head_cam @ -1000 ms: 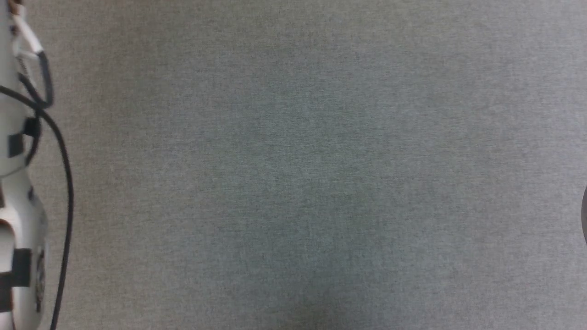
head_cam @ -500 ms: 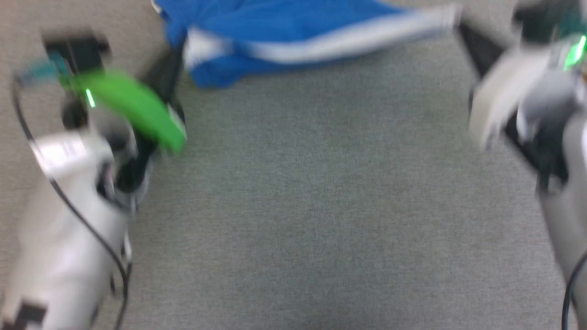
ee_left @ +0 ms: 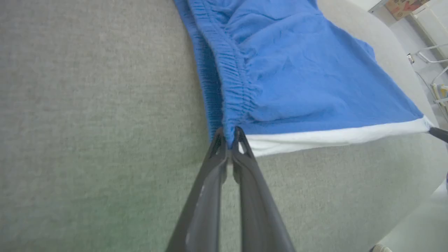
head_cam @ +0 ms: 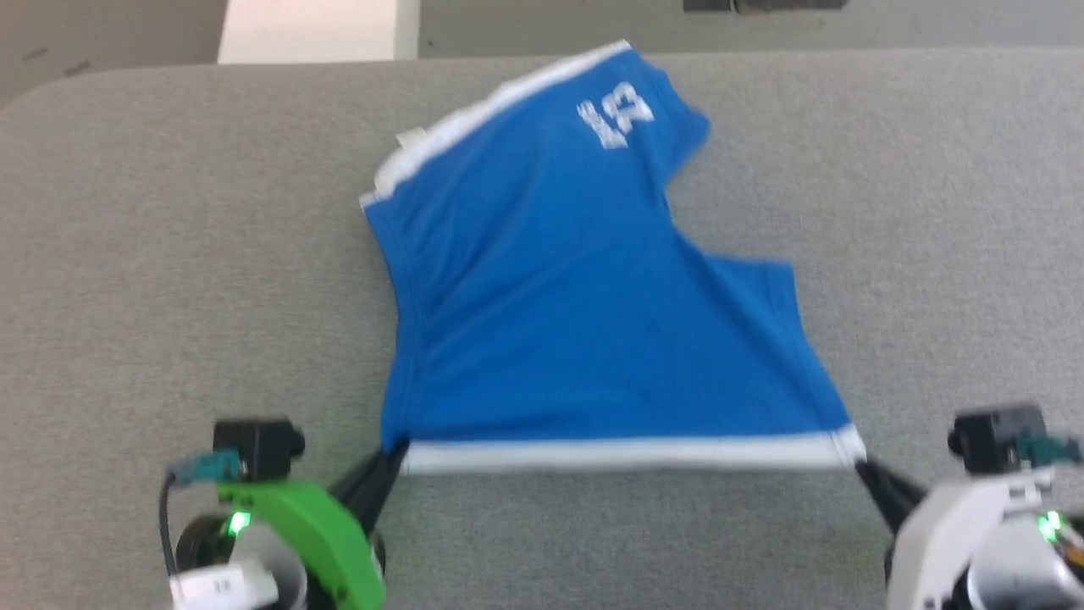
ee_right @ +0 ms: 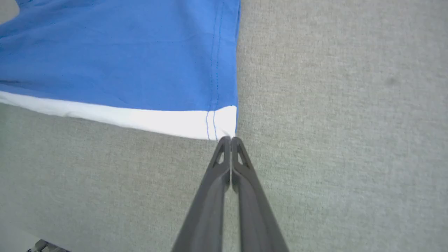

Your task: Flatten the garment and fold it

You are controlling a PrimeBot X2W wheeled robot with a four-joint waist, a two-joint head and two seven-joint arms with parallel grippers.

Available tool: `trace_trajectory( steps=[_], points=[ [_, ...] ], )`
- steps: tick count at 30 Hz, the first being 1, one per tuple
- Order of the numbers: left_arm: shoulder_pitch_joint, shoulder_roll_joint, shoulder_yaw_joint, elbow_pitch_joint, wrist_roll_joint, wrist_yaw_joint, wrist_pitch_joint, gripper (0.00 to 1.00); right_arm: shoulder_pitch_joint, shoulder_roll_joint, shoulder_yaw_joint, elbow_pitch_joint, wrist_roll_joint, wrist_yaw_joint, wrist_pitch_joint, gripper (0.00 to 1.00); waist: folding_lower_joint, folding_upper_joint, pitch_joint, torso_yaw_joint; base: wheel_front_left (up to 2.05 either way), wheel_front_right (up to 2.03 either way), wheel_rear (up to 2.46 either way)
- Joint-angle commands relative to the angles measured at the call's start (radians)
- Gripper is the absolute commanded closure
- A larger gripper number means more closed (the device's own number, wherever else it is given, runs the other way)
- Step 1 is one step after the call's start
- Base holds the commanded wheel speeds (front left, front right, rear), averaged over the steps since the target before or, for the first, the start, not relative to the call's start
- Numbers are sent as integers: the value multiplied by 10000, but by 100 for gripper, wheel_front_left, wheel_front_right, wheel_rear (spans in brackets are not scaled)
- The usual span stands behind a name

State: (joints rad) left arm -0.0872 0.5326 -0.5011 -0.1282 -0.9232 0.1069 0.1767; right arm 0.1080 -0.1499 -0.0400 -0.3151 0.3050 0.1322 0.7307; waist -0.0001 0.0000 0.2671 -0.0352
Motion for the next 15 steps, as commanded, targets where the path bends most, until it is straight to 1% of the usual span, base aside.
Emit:
trace_trajectory(
  steps=[1,3,4,5,7,9,11,15],
  points=[
    [406,327,-77,-228,136,273,197,100,383,145,-112,-255,-91,-15,216,100,1,0,-226,197,0,0,0],
    [942,621,-226,-688,226,689,558,100,1019,309,-284,-567,-134,-15,663,100,1,0,-302,255,0,0,0],
    [1141,694,-265,-905,197,826,684,100,1251,335,-368,-670,-175,-15,852,100,1,0,-325,283,0,0,0],
    [1541,796,-332,-1420,111,1131,921,100,1726,386,-575,-937,-236,-15,1249,100,1,0,-389,369,0,0,0],
    [1842,940,-380,-1861,169,1508,1130,100,2087,423,-735,-1371,-346,-15,1534,100,1,0,-420,484,0,0,0],
    [1896,1069,-508,-2215,477,1844,1304,100,2246,411,-886,-1880,-499,-15,1554,100,1,0,-432,625,0,0,0],
    [1774,881,-563,-2552,556,1980,1287,100,2215,349,-868,-2211,-540,-15,1500,100,1,0,-414,746,0,0,0],
    [984,484,-630,-2578,752,1916,1259,100,1316,-29,-755,-2624,-841,-15,1066,100,1,0,-284,1063,0,0,0]
  ],
)
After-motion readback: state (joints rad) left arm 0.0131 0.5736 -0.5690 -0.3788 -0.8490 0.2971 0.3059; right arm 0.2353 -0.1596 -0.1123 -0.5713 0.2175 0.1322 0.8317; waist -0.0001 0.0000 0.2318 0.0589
